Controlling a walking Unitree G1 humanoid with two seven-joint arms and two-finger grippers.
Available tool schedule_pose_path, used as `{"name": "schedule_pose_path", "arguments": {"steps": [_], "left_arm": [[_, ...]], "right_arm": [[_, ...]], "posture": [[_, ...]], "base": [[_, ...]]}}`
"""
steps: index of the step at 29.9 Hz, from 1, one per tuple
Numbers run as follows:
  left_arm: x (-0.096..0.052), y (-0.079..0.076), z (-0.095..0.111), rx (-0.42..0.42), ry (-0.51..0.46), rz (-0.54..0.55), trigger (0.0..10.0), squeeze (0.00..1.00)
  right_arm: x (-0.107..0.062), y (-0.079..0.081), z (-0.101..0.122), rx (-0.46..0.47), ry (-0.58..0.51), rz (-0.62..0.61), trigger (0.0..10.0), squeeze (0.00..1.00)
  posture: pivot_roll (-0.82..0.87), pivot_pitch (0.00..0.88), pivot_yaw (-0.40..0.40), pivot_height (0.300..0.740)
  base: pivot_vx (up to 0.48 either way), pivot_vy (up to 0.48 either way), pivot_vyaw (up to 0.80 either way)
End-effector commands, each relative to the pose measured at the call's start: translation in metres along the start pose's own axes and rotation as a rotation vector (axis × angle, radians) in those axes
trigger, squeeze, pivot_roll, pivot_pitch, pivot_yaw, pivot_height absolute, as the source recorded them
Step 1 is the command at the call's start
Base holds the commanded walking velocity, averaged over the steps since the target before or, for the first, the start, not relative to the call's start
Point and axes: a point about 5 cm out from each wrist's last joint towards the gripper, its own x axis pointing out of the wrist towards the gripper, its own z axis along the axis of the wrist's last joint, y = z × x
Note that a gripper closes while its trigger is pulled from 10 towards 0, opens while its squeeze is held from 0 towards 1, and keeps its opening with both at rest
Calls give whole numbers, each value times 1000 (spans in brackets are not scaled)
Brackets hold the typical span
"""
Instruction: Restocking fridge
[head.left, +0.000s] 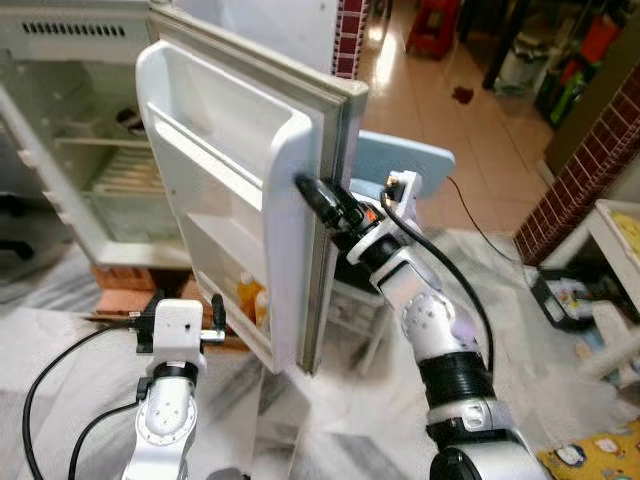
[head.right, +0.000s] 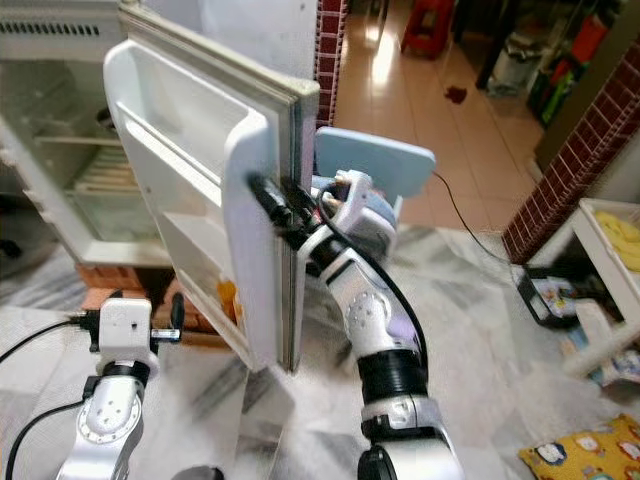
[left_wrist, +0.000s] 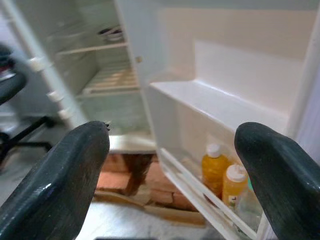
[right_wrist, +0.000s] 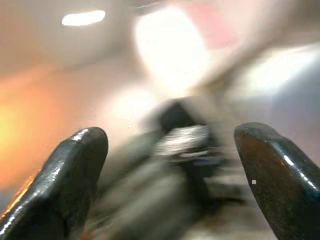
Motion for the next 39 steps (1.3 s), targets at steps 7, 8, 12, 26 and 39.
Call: {"name": "schedule_pose_path", "arguments": {"steps": [7,8,12,26,39], "left_arm": [[-7,2,-6,18,22,-10,10000,0],[-7,2,-7,20,25,-12,10000,0],[-8,2,-8,22,29,-15,10000,0],[-5,1,-6,26,23,-29,10000,0],[-3,-5,-4,8,14,-53,10000,0]], "right_arm": [[-51,-4,-21,11,246,6,10000,0],[-59,-7,-28,-20,317,-9,10000,0],[-90,-35,-57,-176,645,-219,10000,0],[-84,-112,14,-731,566,-945,10000,0],[13,-40,21,-209,-4,-193,10000,0]], "posture": [[144,0,-61,740],[144,0,-62,740],[144,0,-60,740],[157,0,-64,740],[159,0,-65,740]], "base": [[0,0,0],[0,0,0],[0,0,0],[0,0,0],[0,0,0]]}}
